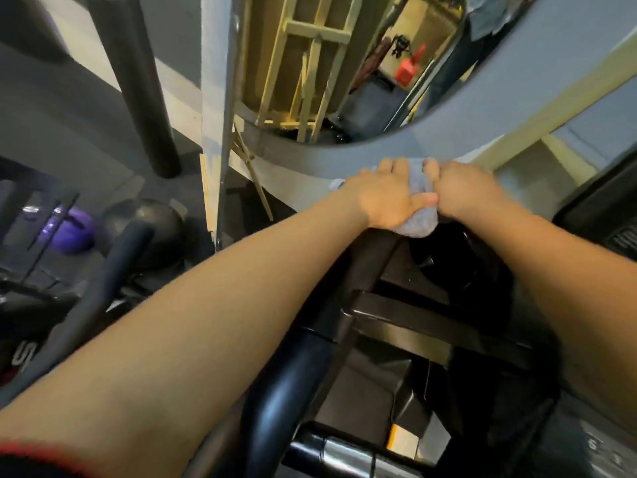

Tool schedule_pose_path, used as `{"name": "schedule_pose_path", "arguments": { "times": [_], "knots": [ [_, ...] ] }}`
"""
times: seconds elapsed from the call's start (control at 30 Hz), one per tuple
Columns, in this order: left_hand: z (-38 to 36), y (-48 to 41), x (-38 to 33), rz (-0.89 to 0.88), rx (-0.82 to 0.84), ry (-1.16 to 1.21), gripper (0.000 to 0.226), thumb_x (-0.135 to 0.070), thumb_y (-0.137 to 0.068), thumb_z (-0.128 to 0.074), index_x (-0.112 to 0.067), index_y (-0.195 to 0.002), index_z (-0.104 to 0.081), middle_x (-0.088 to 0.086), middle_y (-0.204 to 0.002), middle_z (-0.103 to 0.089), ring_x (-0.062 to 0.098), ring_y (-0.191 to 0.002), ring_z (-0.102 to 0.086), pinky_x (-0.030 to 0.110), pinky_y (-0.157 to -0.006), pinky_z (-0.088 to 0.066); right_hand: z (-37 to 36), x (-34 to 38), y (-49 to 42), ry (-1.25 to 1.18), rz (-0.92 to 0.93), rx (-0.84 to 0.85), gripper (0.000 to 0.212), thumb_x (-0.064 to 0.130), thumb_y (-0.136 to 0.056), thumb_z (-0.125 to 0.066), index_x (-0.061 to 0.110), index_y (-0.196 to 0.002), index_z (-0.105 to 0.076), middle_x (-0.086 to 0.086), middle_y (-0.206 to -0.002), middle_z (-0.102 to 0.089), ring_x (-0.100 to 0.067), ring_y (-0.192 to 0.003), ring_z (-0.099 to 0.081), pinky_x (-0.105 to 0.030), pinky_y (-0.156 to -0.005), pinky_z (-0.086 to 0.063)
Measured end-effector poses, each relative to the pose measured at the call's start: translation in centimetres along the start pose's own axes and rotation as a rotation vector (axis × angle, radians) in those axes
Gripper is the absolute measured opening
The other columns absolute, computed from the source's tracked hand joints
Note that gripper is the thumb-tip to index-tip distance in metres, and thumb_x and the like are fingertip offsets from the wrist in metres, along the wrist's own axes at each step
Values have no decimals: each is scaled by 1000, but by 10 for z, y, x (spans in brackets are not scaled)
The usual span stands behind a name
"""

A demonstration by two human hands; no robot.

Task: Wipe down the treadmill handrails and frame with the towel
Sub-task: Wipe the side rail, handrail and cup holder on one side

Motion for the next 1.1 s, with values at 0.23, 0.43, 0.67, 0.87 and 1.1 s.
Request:
{"name": "schedule_pose_path", "arguments": {
  "times": [0.23, 0.43, 0.67, 0.87, 1.1],
  "knots": [
    [-8, 24, -19, -278, -35, -367, 94, -72, -82, -48, -30, -156, -10, -1, -165, -4, 46, -145, -10, 59, -116, -15, -21, -26, 71, 204, 27, -286, 32, 5, -87, -42, -11, -110, -56, -32, -100, -60, -44, -82, -63, -43, -72, -49],
    [-18, 14, -28, -393, -96, -452, 73, -68, -86, -40, -41, -152, -22, -2, -165, -10, 45, -145, -11, 57, -116, -11, -41, -40, 95, 274, -27, -118, 56, 20, -92, -25, -14, -131, -45, -42, -131, -45, -53, -112, -53, -57, -105, -34],
    [-9, -28, -44, -295, -29, -339, 77, -53, -77, -26, -41, -152, -21, -1, -159, -28, 36, -132, -41, 51, -110, -31, -15, -54, 38, -115, -136, -64, 54, 38, -103, -16, 2, -129, -46, -26, -132, -49, -41, -124, -42, -48, -103, -28],
    [1, -69, -52, -125, 110, -70, 43, -59, -90, -26, -44, -121, -52, -2, -136, -58, 27, -121, -53, 38, -93, -38, -6, -58, 3, -376, -215, 26, 42, 23, -104, -24, 1, -133, -47, -30, -135, -50, -41, -125, -48, -38, -99, -36],
    [6, -90, -51, -168, 287, 183, 15, -29, -89, -49, -15, -86, -55, 14, -103, -59, 22, -97, -54, 26, -72, -35, -4, -59, -3, -485, -377, -127, 39, 22, -100, -32, 1, -116, -62, -23, -125, -59, -36, -116, -54, -34, -86, -39]
  ]
}}
Point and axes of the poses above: each hand's wrist, its own y-axis away from the middle knuckle, its own z-axis out of the back of the hand, x = y × z, the point moved 2 cm from there along -y, towards the middle knuckle
